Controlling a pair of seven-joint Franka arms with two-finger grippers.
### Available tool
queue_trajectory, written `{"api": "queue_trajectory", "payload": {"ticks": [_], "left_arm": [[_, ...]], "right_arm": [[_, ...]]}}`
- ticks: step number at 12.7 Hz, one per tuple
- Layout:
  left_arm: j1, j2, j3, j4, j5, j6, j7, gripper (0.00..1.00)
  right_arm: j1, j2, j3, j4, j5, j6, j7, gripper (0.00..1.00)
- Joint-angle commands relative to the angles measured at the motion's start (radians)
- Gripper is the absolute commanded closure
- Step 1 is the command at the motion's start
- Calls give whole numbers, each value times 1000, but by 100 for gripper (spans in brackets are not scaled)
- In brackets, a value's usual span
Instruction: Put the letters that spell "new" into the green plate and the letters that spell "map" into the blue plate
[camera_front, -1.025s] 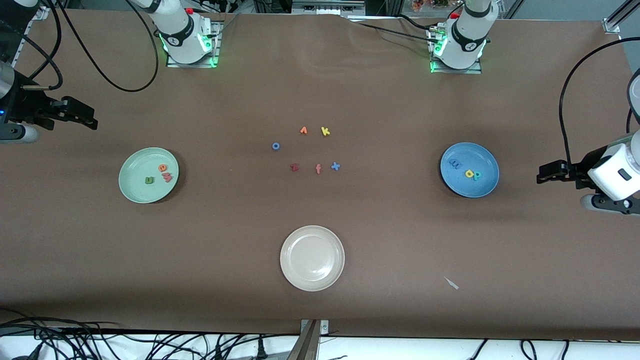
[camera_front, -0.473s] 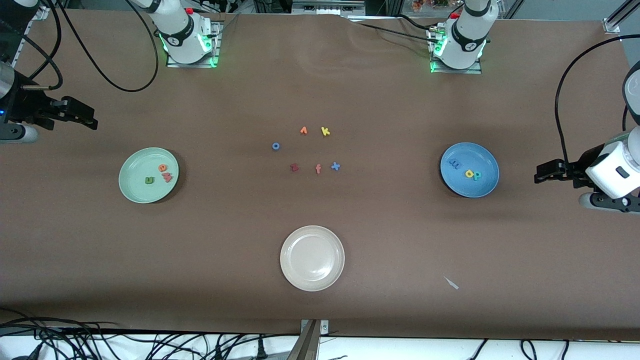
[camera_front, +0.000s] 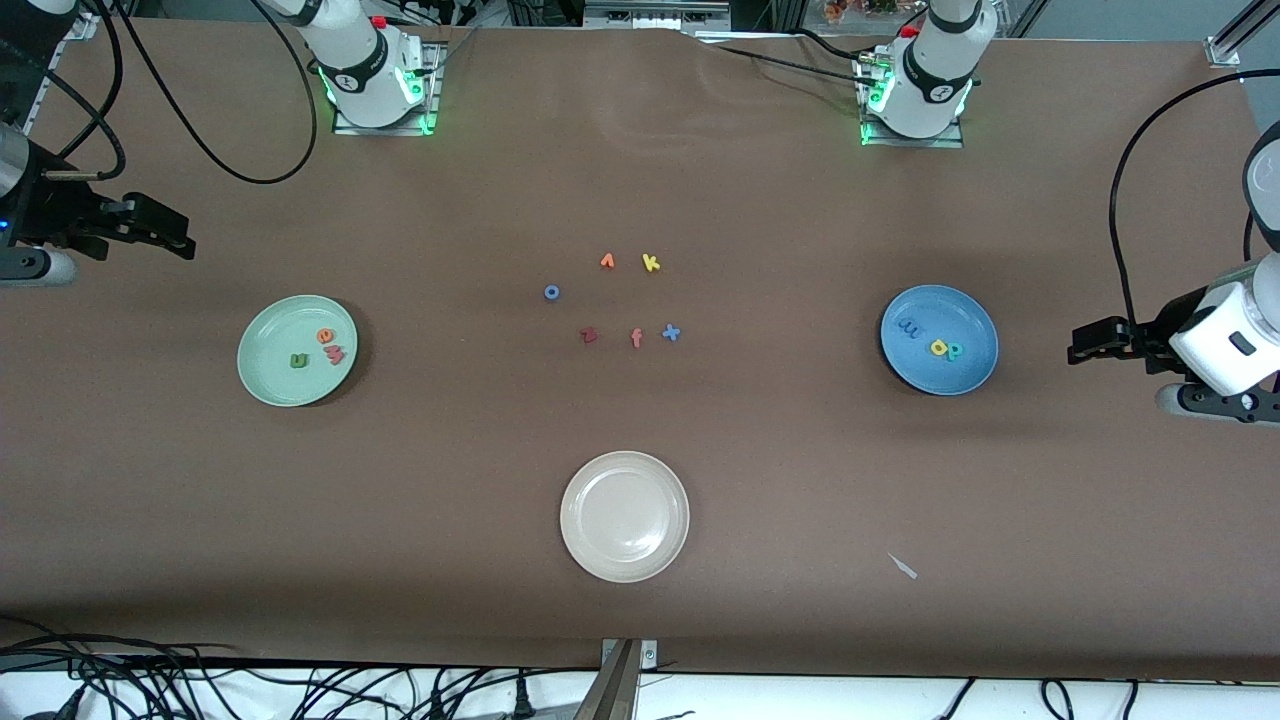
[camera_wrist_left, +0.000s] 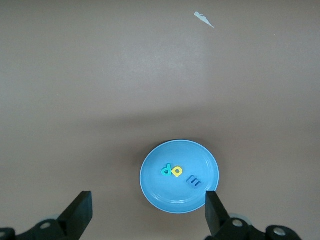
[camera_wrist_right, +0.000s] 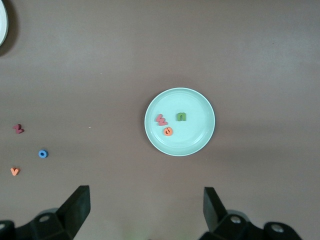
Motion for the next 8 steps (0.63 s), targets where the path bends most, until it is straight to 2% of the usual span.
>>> {"api": "queue_trajectory", "payload": {"ticks": [1,8], "left_arm": [[-8,-23,15,-20,-25,10,26,0],[-2,-18,17,-26,-23,6,26,1]], "right_arm": [[0,6,3,23,-9,-6,10,0],[0,6,3,23,-11,-6,10,0]]}}
